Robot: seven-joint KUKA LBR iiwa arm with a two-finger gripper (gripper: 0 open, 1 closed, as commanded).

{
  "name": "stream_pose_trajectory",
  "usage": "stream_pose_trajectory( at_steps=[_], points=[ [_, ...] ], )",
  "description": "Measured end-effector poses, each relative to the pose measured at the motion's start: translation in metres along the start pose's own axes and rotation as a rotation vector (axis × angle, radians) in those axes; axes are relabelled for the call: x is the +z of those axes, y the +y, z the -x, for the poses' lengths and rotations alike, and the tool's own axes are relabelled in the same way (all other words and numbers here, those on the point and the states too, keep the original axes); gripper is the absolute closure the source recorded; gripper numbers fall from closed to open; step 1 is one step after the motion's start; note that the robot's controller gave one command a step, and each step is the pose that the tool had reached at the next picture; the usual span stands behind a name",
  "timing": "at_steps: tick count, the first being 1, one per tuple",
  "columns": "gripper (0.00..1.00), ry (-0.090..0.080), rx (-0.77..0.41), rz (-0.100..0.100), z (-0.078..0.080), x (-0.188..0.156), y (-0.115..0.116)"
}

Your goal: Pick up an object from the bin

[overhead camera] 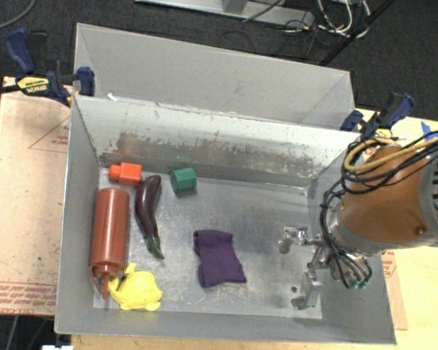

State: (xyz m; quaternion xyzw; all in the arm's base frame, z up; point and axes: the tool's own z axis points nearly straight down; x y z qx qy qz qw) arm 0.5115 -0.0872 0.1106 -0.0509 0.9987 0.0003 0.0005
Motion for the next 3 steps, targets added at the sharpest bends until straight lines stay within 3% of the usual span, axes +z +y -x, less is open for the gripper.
stream_pose_trajectory(
  at_steps=[1, 2, 3],
  points=[
    [0.0, 0.008, -0.112, 0.003, 0.019, 0.003, 0.026],
    [0.0, -0.004, -0.302, 0.0, 0.041, 0.004, 0.086],
    [0.0, 0.004, -0.132, 0.004, 0.033, 0.032, 0.111]
  ],
)
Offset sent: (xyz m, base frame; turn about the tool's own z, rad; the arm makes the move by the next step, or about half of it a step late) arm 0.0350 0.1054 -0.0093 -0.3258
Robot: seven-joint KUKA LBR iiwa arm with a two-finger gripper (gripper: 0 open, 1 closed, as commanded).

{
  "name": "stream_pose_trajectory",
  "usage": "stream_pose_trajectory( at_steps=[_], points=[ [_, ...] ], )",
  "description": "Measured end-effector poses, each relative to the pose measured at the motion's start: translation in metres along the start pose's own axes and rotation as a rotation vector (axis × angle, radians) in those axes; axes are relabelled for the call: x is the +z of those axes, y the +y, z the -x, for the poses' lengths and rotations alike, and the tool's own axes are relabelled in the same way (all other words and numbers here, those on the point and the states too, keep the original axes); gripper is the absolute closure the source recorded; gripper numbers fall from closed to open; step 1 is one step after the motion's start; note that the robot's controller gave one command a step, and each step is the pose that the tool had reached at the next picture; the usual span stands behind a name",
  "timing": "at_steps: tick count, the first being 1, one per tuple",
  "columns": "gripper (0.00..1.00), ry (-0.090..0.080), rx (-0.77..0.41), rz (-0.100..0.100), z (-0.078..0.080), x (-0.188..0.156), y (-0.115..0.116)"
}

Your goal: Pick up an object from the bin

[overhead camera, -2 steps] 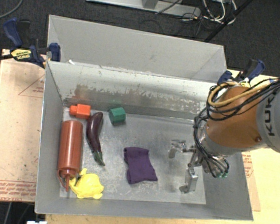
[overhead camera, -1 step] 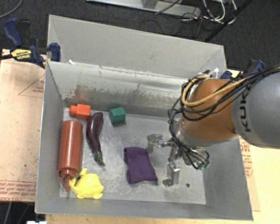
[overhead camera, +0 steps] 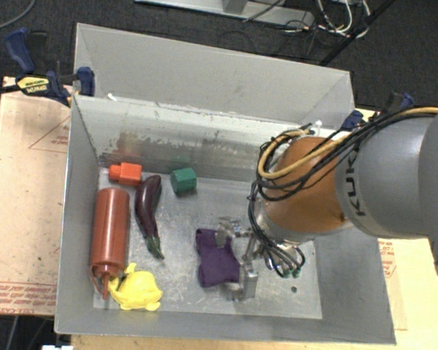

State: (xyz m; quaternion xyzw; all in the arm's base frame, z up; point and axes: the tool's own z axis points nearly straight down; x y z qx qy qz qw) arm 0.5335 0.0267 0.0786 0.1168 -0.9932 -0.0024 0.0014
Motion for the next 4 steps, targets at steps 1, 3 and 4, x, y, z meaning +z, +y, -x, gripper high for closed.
stream_pose_trajectory(
  at_steps=[1, 3, 4],
  points=[
    [1.0, -0.012, -0.371, -0.007, 0.0389, 0.0068, 0.0244],
    [1.0, -0.012, -0.37, -0.007, 0.0385, 0.0051, 0.0245],
    [1.0, -0.011, -0.371, -0.006, 0.0382, 0.0006, 0.0247]
  ],
)
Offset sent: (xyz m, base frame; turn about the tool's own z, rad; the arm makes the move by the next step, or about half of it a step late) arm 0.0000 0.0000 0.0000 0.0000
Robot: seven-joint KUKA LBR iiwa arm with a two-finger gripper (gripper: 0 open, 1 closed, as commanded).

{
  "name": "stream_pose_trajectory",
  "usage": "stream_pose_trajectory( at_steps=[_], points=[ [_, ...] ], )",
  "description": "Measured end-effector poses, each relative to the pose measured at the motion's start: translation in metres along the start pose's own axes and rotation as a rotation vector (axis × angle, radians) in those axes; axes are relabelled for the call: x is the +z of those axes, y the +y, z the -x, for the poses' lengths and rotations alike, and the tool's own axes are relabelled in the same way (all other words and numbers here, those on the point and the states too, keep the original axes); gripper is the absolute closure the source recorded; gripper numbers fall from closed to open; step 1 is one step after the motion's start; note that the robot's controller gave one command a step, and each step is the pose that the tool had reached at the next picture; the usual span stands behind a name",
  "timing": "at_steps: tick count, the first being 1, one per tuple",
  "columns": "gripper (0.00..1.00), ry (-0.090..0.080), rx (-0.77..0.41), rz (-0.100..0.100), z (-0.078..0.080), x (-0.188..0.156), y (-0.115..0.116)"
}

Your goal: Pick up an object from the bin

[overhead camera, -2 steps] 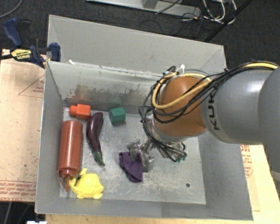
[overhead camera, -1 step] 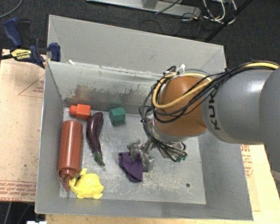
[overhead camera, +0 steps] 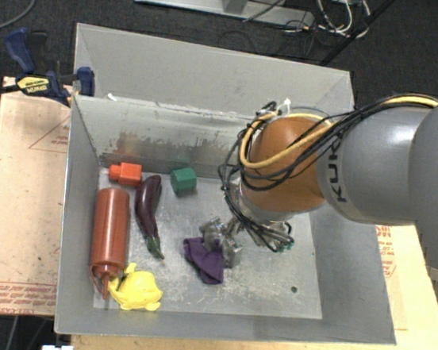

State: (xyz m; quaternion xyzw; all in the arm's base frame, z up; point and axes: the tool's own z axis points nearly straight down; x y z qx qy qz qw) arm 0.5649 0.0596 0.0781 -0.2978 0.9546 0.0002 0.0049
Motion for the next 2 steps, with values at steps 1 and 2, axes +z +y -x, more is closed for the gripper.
stream_pose_trajectory(
  at_steps=[1, 2],
  points=[
    [1.0, 0.006, -0.001, 0.004, -0.001, -0.009, 0.001],
    [1.0, 0.006, 0.001, 0.004, -0.001, -0.031, 0.002]
  ],
)
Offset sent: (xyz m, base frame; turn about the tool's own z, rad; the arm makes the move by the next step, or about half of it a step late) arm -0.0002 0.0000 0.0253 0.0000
